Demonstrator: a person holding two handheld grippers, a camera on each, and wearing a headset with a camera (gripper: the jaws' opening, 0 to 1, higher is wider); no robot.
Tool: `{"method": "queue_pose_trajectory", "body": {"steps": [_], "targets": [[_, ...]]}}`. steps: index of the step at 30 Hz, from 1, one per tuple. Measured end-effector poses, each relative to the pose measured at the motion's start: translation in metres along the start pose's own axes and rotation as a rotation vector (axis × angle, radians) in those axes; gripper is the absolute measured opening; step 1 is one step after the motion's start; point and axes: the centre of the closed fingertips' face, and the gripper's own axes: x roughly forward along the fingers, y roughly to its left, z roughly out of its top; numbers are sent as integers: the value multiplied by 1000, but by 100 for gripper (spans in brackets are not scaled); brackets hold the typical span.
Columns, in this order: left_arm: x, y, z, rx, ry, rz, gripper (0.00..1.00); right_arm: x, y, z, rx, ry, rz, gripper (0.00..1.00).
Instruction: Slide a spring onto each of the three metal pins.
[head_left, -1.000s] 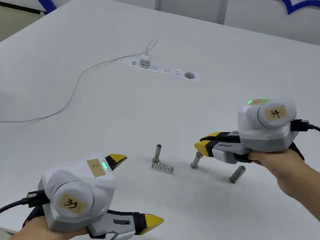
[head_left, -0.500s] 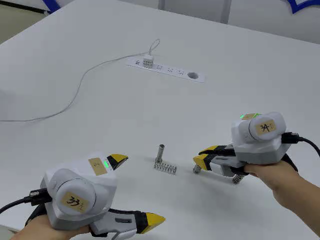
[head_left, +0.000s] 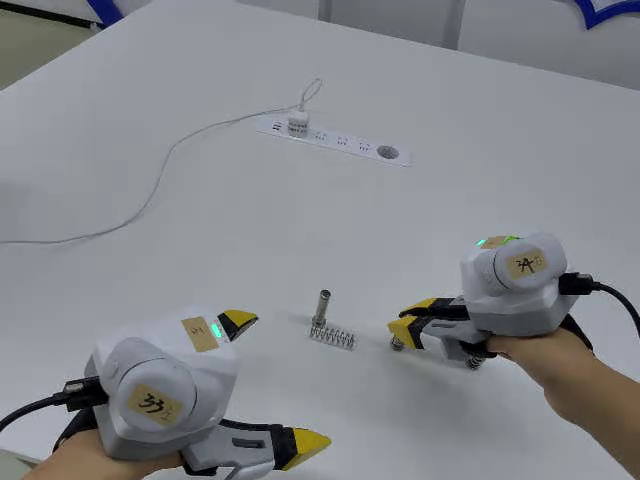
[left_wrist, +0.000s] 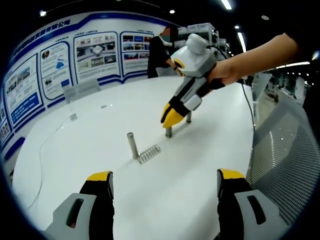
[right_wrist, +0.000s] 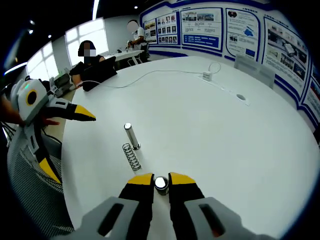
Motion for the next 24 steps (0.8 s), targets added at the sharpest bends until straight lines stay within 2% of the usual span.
{"method": "queue_pose_trajectory", "body": {"steps": [7,13,17,24], "targets": [[1,-2,-1,10,8,-9,87,-10,1,11,11,-38,1,16],[0,-3,1,12,-2,-8,87,-21,-4,30,-11,-90,-46,17],[-1,-2,2,8,-6,-7,86,-18,0,36,-87,-57,-35,18],[-2,0,5,4,-21,3,86,-1,28,39,-180,-19,35,18]]}}
